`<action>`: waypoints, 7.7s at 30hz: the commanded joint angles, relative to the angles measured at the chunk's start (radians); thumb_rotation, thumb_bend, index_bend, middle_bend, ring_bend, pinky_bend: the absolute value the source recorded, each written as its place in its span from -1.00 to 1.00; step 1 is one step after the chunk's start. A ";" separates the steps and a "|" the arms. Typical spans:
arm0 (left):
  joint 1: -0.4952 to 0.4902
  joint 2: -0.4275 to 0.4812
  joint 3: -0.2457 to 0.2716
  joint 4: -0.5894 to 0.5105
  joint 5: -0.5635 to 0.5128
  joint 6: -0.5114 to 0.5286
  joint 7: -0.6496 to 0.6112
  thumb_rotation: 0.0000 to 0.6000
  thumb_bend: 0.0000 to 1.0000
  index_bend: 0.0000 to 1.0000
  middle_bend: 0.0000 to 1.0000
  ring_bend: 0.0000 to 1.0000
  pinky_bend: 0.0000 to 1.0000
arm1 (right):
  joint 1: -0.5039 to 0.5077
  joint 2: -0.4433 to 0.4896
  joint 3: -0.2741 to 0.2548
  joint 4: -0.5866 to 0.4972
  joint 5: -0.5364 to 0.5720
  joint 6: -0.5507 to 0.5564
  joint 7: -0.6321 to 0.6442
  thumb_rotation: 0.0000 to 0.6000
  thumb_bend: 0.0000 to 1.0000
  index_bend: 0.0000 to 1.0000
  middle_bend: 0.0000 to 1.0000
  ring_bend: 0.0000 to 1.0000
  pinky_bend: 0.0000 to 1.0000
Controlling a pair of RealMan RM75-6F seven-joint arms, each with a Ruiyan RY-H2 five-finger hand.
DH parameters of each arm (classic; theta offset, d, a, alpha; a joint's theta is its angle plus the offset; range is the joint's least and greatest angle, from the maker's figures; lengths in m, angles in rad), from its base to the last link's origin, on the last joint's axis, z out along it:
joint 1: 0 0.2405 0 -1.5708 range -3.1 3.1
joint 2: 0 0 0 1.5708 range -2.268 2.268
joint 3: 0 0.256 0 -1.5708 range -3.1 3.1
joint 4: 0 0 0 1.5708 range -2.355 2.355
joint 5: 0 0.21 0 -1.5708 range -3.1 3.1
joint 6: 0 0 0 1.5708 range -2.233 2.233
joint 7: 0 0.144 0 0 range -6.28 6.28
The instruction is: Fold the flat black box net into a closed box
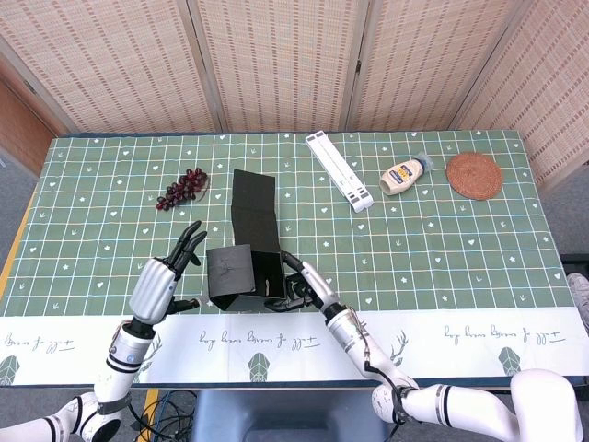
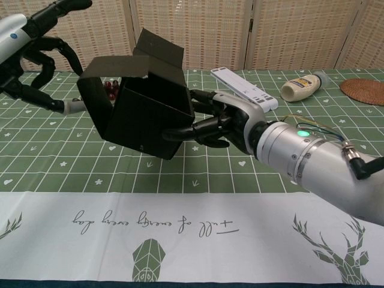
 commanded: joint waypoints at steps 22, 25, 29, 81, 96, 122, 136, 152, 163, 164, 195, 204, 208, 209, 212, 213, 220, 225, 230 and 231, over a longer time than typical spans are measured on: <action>-0.100 -0.308 0.085 0.645 0.068 -0.006 -0.197 1.00 -0.81 -0.37 -0.58 0.10 0.71 | 0.123 -0.169 0.006 0.272 0.087 -0.083 -0.200 1.00 -0.44 -0.35 -0.09 0.56 1.00; -0.100 -0.352 0.101 0.733 0.067 -0.004 -0.242 1.00 -0.81 -0.36 -0.56 0.11 0.71 | 0.133 -0.186 0.002 0.300 0.086 -0.092 -0.218 1.00 -0.44 -0.35 -0.09 0.56 1.00; -0.097 -0.388 0.120 0.820 0.068 0.012 -0.301 1.00 -0.81 -0.34 -0.53 0.11 0.71 | 0.138 -0.199 -0.002 0.329 0.075 -0.095 -0.229 1.00 -0.43 -0.35 -0.10 0.56 1.00; -0.074 -0.415 0.261 1.001 0.096 0.081 -0.409 1.00 -0.81 -0.06 -0.21 0.16 0.71 | 0.117 -0.195 -0.032 0.320 -0.001 -0.097 -0.265 1.00 -0.41 -0.35 -0.15 0.56 1.00; -0.087 -0.411 0.267 0.993 0.096 0.084 -0.383 1.00 -0.81 0.07 -0.02 0.17 0.71 | 0.110 -0.190 -0.039 0.303 -0.019 -0.091 -0.258 1.00 -0.41 -0.35 -0.15 0.56 1.00; -0.116 -0.393 0.302 1.004 0.133 0.100 -0.303 1.00 -0.81 0.26 0.12 0.20 0.71 | 0.086 -0.190 -0.071 0.273 -0.050 -0.057 -0.269 1.00 -0.34 -0.35 -0.15 0.56 1.00; -0.149 -0.352 0.326 0.960 0.163 0.092 -0.240 1.00 -0.68 0.23 0.12 0.21 0.71 | 0.052 -0.204 -0.108 0.279 -0.093 -0.017 -0.252 1.00 -0.29 -0.35 -0.15 0.56 1.00; -0.151 -0.290 0.324 0.862 0.162 0.078 -0.168 1.00 -0.67 0.13 0.09 0.24 0.71 | 0.035 -0.215 -0.121 0.289 -0.122 -0.003 -0.238 1.00 -0.27 -0.37 -0.15 0.56 1.00; -0.101 -0.279 0.317 0.830 0.144 0.090 -0.147 1.00 -0.67 0.14 0.05 0.26 0.70 | 0.029 -0.217 -0.124 0.293 -0.128 -0.006 -0.237 1.00 -0.25 -0.37 -0.15 0.56 1.00; -0.099 -0.278 0.317 0.828 0.145 0.091 -0.146 1.00 -0.67 0.14 0.05 0.26 0.70 | 0.029 -0.216 -0.124 0.293 -0.128 -0.006 -0.237 1.00 -0.25 -0.37 -0.15 0.56 1.00; -0.144 -0.307 0.332 0.866 0.195 0.082 -0.192 1.00 -0.66 0.44 0.29 0.28 0.68 | 0.020 -0.214 -0.122 0.278 -0.132 -0.012 -0.240 1.00 -0.24 -0.39 -0.15 0.57 1.00; -0.151 -0.300 0.327 0.866 0.193 0.096 -0.208 1.00 -0.66 0.44 0.31 0.28 0.68 | 0.019 -0.211 -0.119 0.275 -0.135 -0.011 -0.234 1.00 -0.24 -0.39 -0.15 0.56 1.00; -0.150 -0.291 0.325 0.865 0.191 0.103 -0.209 1.00 -0.67 0.42 0.31 0.29 0.68 | 0.018 -0.209 -0.117 0.275 -0.133 -0.011 -0.233 1.00 -0.24 -0.39 -0.15 0.56 1.00; -0.149 -0.288 0.325 0.864 0.191 0.104 -0.209 1.00 -0.66 0.41 0.31 0.29 0.68 | 0.018 -0.209 -0.116 0.275 -0.133 -0.011 -0.234 1.00 -0.24 -0.39 -0.15 0.56 1.00; -0.144 -0.282 0.327 0.864 0.189 0.104 -0.209 1.00 -0.66 0.41 0.31 0.28 0.68 | 0.018 -0.209 -0.115 0.277 -0.131 -0.012 -0.235 1.00 -0.24 -0.39 -0.15 0.56 1.00; -0.142 -0.280 0.328 0.864 0.189 0.104 -0.208 1.00 -0.66 0.41 0.31 0.28 0.67 | 0.018 -0.209 -0.116 0.278 -0.130 -0.013 -0.235 1.00 -0.24 -0.39 -0.15 0.56 1.00; -0.134 -0.276 0.329 0.866 0.186 0.106 -0.213 1.00 -0.66 0.42 0.31 0.28 0.67 | 0.018 -0.211 -0.116 0.277 -0.129 -0.014 -0.238 1.00 -0.24 -0.39 -0.15 0.56 1.00; -0.132 -0.281 0.329 0.872 0.185 0.106 -0.217 1.00 -0.66 0.43 0.31 0.28 0.66 | 0.018 -0.212 -0.116 0.277 -0.127 -0.015 -0.243 1.00 -0.24 -0.40 -0.15 0.56 1.00; -0.128 -0.285 0.330 0.879 0.184 0.105 -0.218 1.00 -0.66 0.43 0.31 0.27 0.66 | 0.018 -0.212 -0.115 0.275 -0.126 -0.016 -0.245 1.00 -0.24 -0.40 -0.15 0.56 1.00; -0.127 -0.285 0.329 0.879 0.183 0.106 -0.219 1.00 -0.66 0.43 0.30 0.27 0.66 | 0.018 -0.212 -0.115 0.274 -0.126 -0.015 -0.246 1.00 -0.24 -0.40 -0.15 0.56 1.00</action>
